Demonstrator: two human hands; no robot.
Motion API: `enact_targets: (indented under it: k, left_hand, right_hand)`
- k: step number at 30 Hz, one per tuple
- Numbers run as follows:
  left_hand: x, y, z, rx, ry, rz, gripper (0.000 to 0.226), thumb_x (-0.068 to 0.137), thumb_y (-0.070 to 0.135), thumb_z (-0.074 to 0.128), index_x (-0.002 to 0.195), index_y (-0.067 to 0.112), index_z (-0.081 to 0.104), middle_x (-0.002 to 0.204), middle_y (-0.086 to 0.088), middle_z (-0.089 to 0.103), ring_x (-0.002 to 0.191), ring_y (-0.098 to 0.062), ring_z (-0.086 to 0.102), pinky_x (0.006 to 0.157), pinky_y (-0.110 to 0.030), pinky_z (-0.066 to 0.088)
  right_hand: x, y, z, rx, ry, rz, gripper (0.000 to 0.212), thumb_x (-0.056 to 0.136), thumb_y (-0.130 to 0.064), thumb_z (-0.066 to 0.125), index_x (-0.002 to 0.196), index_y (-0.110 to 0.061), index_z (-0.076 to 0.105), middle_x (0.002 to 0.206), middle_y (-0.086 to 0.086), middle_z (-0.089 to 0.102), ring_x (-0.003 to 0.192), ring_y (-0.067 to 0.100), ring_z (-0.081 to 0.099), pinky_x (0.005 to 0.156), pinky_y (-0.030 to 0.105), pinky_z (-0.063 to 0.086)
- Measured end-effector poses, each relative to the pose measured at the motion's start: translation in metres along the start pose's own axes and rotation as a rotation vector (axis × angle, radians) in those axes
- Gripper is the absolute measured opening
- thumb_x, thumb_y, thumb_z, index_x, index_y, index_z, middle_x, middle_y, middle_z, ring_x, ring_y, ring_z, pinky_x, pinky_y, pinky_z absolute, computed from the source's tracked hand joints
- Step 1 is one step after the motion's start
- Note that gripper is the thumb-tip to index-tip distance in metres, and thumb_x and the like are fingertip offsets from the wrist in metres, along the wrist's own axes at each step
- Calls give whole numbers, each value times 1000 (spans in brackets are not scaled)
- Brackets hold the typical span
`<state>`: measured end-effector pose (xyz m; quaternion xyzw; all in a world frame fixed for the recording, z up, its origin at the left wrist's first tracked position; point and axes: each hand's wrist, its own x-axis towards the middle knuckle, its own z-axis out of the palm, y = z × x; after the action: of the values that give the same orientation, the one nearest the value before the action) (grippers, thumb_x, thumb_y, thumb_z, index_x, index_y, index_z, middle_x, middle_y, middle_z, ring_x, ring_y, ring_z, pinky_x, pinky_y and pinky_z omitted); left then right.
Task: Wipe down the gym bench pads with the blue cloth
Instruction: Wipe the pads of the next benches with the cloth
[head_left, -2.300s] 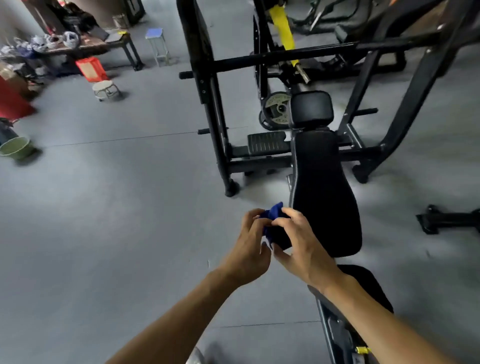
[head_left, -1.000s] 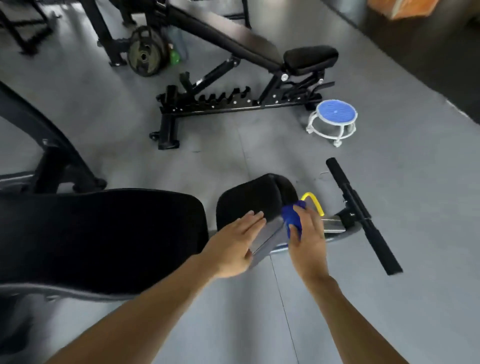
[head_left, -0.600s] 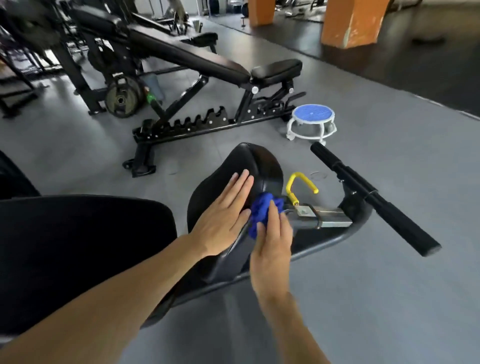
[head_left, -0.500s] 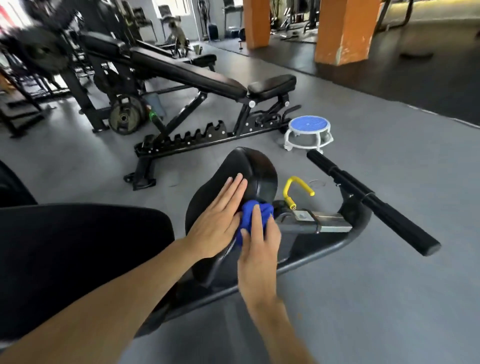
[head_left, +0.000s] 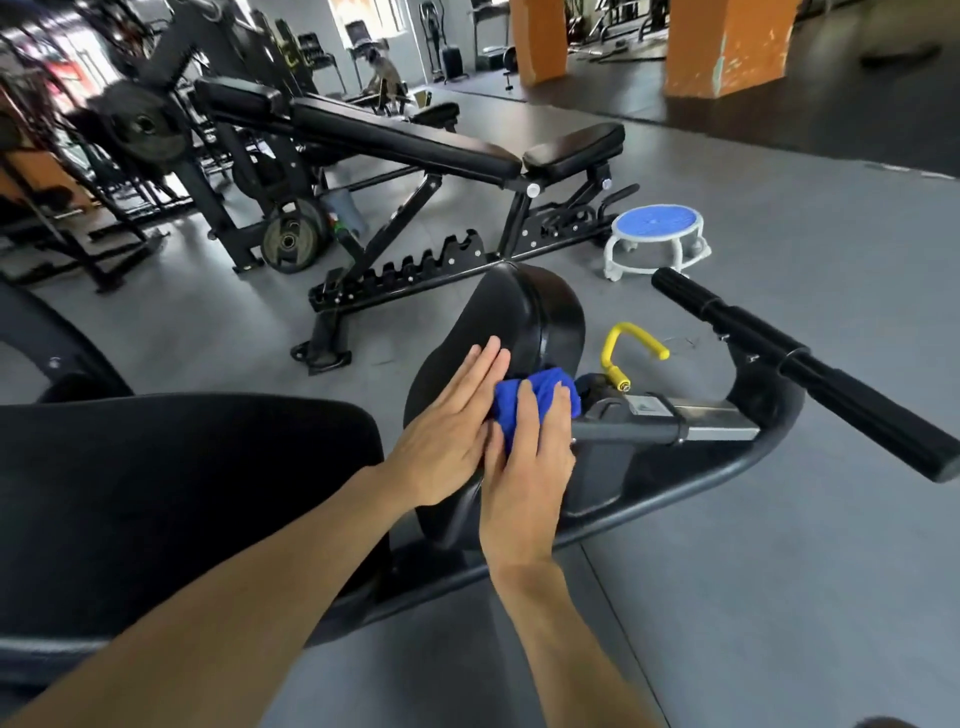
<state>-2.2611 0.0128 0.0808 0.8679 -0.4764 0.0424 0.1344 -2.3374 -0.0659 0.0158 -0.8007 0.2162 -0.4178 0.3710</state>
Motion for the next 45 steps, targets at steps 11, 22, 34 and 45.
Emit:
enact_targets:
  k: [11,22,34,45]
  left_hand:
    - [-12,-12,12,-4,-10,-9,66,109,27,33,159,25,-10,168,12,-21,154,-5,-19,127,-30,3]
    - [-38,-22,22,5,-41,-15,65,112,30,33,157,31,-14,165,20,-26,152,-1,-21,118,-15,-5]
    - [-53,-21,26,-21,-56,-27,63,112,31,31,157,31,-13,164,23,-27,151,3,-21,117,-14,5]
    - [-87,-30,33,17,-125,1,70,109,17,38,159,25,-11,166,16,-25,153,-1,-17,127,-32,20]
  right_hand:
    - [53,-14,4,-131,153,18,50,108,-32,45,153,-12,38,161,16,29,143,22,36,103,33,32]
    - [67,-19,-2,-66,153,9,51,108,-35,37,155,-13,34,161,13,31,151,20,23,105,37,32]
    - [-5,-3,8,-12,48,66,54,107,-27,41,157,-11,27,166,13,19,154,14,10,112,41,30]
    - [-106,-6,28,179,-115,184,60,106,-19,44,160,-19,18,169,-3,-2,148,-8,-4,122,29,18]
